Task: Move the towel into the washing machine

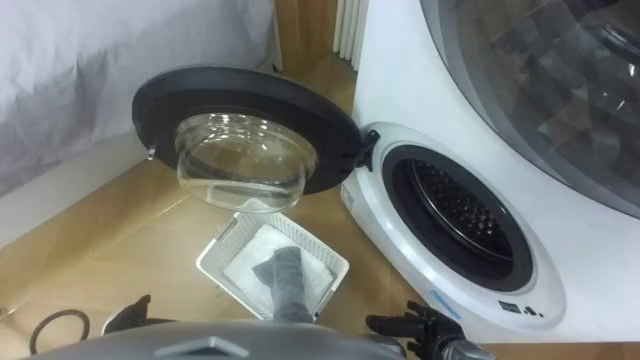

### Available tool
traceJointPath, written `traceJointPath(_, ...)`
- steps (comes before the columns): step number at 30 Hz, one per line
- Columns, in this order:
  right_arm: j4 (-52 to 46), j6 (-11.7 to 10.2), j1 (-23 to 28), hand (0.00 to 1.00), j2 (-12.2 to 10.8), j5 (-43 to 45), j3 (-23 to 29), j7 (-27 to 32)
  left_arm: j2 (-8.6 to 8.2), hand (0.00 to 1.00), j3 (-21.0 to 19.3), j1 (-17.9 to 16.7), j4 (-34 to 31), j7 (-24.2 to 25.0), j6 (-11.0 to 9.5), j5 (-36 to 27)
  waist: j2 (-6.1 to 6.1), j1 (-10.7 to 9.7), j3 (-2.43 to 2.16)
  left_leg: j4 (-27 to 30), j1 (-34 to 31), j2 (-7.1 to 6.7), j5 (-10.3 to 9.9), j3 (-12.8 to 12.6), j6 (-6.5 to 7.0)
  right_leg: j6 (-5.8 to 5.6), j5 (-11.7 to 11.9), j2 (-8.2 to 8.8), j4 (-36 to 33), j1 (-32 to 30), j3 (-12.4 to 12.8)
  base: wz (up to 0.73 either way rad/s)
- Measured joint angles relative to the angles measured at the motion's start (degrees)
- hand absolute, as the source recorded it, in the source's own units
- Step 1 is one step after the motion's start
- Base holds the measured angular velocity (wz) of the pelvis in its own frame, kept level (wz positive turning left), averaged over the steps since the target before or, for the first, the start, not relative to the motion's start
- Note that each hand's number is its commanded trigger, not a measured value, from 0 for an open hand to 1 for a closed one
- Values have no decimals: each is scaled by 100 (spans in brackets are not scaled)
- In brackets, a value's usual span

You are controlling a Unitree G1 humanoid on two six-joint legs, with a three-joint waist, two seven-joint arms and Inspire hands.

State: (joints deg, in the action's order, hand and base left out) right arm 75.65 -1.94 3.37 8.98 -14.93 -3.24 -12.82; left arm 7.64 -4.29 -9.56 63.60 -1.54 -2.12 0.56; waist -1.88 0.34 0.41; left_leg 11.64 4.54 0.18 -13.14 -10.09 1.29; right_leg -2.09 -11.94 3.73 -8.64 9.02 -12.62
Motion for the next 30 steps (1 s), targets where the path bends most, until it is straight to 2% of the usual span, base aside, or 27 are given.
traceJointPath(8,48,-57,-19,0,2,-4,2,-40,4,0,-4,3,2,40,-109,175,10,5,-15,0,-1,-1,0,1,0,0,0,0,0,-13,-11,0)
traceJointPath(9,48,-57,-23,0,2,-6,2,-39,5,0,1,4,1,47,-121,175,39,3,-33,0,-7,-1,0,1,0,0,0,0,0,-20,-14,0)
traceJointPath(10,49,-57,-26,0,2,-13,0,-39,5,0,2,3,2,49,-146,180,4,2,-22,-2,-32,2,0,0,0,0,0,0,-1,-44,-21,0)
traceJointPath(11,44,-56,-27,0,1,-13,-3,-37,6,0,1,4,1,47,-168,225,18,3,-51,1,-94,1,0,-2,0,0,0,1,-11,-99,-30,0)
traceJointPath(12,41,-56,-30,0,1,-10,-18,-35,8,0,3,10,1,44,-176,266,23,5,-60,7,-106,2,1,-6,0,0,0,2,-12,-128,-28,-5)
traceJointPath(14,51,-52,-85,0,0,11,-126,-12,6,0,2,68,1,-27,-195,565,24,19,-80,32,-250,4,4,-29,3,12,7,5,-17,-280,-17,-6)
traceJointPath(17,110,-50,-248,0,2,172,-163,16,9,0,47,281,9,-56,-198,1000,22,15,-72,128,-503,12,13,-38,16,18,11,10,-78,-522,23,-1)
traceJointPath(18,115,-50,-296,0,4,201,-176,15,11,0,75,336,14,-62,-201,1099,37,12,-61,139,-546,17,18,-44,22,18,11,13,-113,-582,25,0)
traceJointPath(21,251,-51,-575,0,-16,278,-239,28,68,0,381,730,93,-74,-214,1408,32,-14,14,251,-874,33,36,-45,49,30,19,28,-231,-909,12,0)
traceJointPath(23,260,-51,-819,0,-39,338,-354,95,51,0,683,1110,246,-108,-261,1458,29,-11,73,373,-1208,79,53,-47,73,45,29,37,-343,-1237,27,0)
traceJointPath(27,351,-81,-1219,0,-60,414,-361,219,-89,0,956,1670,475,-182,-324,1666,72,-37,136,626,-1819,122,68,7,98,51,29,53,-726,-1931,33,-2)
traceJointPath(29,383,-128,-1505,0,-69,500,-370,228,-201,0,1052,2035,583,-193,-365,1962,112,-31,208,742,-2179,135,80,106,110,69,16,93,-1269,-2527,53,-15)
traceJointPath(30,394,-134,-1582,0,-76,550,-397,229,-211,0,1099,2143,653,-193,-390,2016,110,-33,229,784,-2272,133,85,106,114,78,10,112,-1403,-2672,58,-20)
